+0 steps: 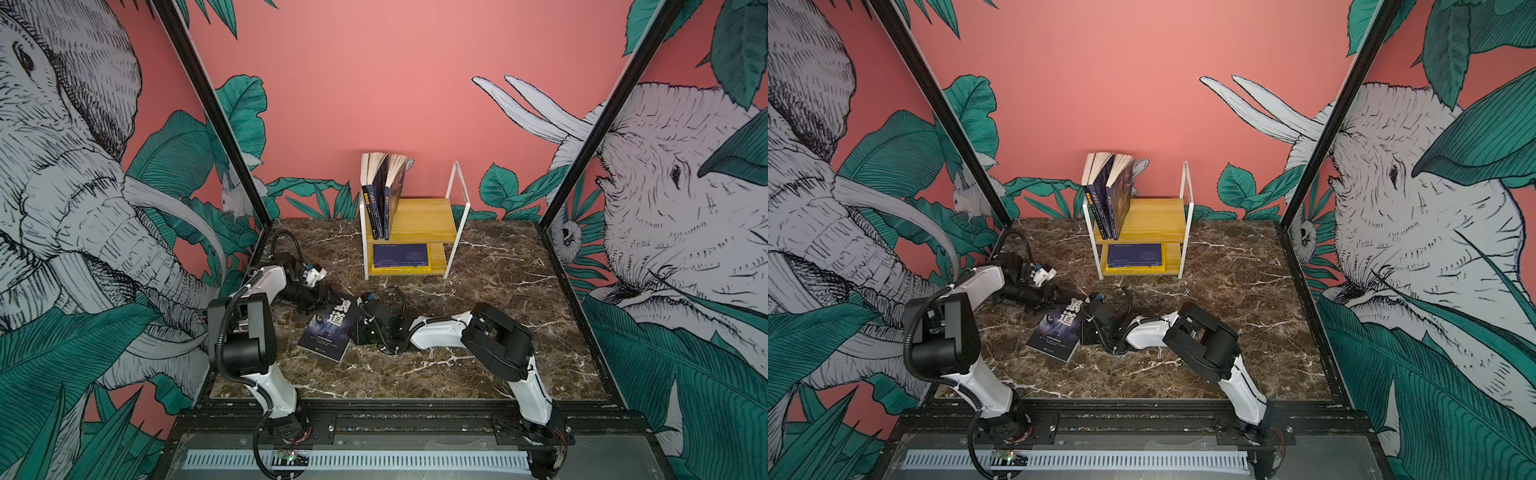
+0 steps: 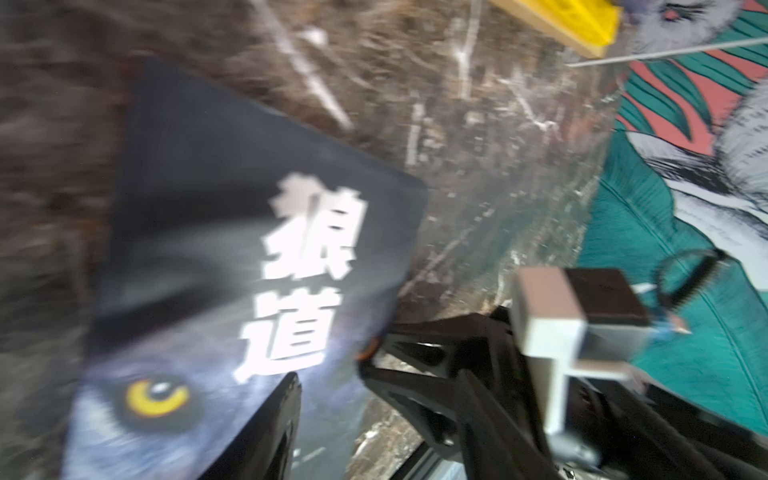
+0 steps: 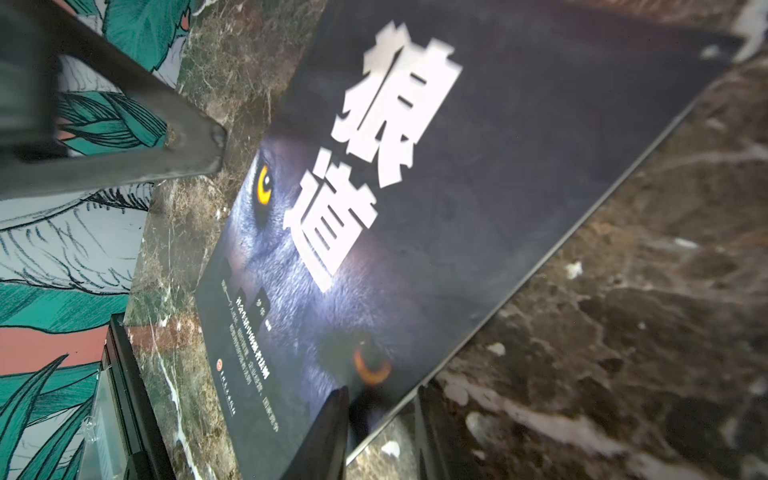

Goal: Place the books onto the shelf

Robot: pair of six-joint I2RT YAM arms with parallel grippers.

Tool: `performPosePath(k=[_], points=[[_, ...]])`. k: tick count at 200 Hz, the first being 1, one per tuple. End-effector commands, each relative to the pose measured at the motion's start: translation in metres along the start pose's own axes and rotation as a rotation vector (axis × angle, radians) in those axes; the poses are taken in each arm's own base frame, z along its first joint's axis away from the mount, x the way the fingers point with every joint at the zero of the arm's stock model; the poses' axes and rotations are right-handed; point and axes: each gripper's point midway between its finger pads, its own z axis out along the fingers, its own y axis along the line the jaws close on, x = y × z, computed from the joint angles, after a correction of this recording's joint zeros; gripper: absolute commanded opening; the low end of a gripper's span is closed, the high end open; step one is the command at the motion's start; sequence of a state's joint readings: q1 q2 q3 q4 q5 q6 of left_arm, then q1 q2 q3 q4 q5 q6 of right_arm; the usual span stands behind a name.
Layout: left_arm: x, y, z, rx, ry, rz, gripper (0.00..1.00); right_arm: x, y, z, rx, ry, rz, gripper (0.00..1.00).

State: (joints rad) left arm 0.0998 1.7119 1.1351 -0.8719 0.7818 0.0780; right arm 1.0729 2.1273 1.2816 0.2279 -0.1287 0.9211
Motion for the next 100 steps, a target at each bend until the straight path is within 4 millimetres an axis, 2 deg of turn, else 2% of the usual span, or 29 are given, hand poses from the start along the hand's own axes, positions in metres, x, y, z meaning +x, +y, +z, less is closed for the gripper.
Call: performPosePath(k=[1,45,71,100], points=[[0.009,-0.009,0.000,0.038,0.026,-0.015,0.61,0.036,-0.061,0.013,0.168,0.106,0.037,0.31],[-0.011,0.046,-0.024,-0.349,0.013,0.089,0.71,0.031,-0.061,0.009,0.152,0.083,0.119,0.31],[-0.009,0.074,-0.015,-0.430,0.084,0.091,0.77,0.028,-0.063,0.006,0.163,0.063,0.166,0.30],[-0.007,0.088,-0.006,-0.435,0.164,0.066,0.83,0.025,-0.068,0.004,0.164,0.051,0.216,0.30]])
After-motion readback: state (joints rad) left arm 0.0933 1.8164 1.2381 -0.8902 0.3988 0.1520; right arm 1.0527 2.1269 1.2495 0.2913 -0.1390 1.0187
